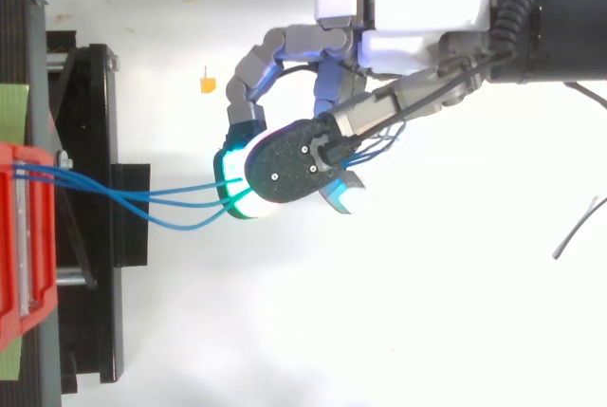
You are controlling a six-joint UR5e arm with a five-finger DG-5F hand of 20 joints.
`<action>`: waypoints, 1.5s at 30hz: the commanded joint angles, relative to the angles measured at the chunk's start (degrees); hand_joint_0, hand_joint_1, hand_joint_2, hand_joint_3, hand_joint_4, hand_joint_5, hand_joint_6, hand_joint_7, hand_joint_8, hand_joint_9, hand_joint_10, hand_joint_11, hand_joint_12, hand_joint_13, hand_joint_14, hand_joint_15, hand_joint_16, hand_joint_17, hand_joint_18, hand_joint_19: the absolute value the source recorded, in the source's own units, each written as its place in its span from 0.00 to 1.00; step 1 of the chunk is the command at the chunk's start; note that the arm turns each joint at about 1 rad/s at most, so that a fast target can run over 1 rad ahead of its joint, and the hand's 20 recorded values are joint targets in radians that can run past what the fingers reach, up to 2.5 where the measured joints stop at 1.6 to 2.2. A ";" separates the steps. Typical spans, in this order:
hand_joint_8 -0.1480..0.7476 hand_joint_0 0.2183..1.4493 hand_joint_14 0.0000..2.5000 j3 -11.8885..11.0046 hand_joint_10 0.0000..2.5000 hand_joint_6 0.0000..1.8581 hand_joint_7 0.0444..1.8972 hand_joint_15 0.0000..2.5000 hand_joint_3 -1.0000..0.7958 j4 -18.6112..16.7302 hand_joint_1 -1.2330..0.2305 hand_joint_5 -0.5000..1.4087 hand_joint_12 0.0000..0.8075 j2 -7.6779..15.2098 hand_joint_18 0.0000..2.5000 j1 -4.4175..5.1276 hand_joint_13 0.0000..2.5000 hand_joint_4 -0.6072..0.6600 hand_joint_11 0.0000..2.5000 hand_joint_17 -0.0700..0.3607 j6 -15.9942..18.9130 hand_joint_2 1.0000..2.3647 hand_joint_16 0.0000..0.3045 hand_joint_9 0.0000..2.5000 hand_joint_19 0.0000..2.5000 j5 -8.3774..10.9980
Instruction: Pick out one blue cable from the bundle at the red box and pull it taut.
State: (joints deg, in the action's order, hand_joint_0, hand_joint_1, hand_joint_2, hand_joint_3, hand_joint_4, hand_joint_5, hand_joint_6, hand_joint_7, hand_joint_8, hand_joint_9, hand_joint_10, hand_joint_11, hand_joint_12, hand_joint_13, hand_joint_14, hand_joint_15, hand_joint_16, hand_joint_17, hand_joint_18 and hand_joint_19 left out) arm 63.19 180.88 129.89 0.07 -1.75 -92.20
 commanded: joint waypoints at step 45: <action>0.48 0.30 0.01 -0.09 0.01 0.47 0.41 0.35 0.28 0.00 0.45 0.17 0.46 0.02 0.38 0.99 0.52 0.54 0.39 0.45 0.08 0.00 0.18 0.53 0.27 1.14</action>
State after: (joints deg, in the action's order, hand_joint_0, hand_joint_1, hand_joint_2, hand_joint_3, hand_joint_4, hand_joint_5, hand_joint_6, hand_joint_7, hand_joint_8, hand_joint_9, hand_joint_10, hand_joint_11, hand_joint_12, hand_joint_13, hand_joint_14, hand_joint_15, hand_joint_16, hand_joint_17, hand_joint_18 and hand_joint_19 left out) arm 63.17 180.88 129.90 1.03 -1.70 -90.96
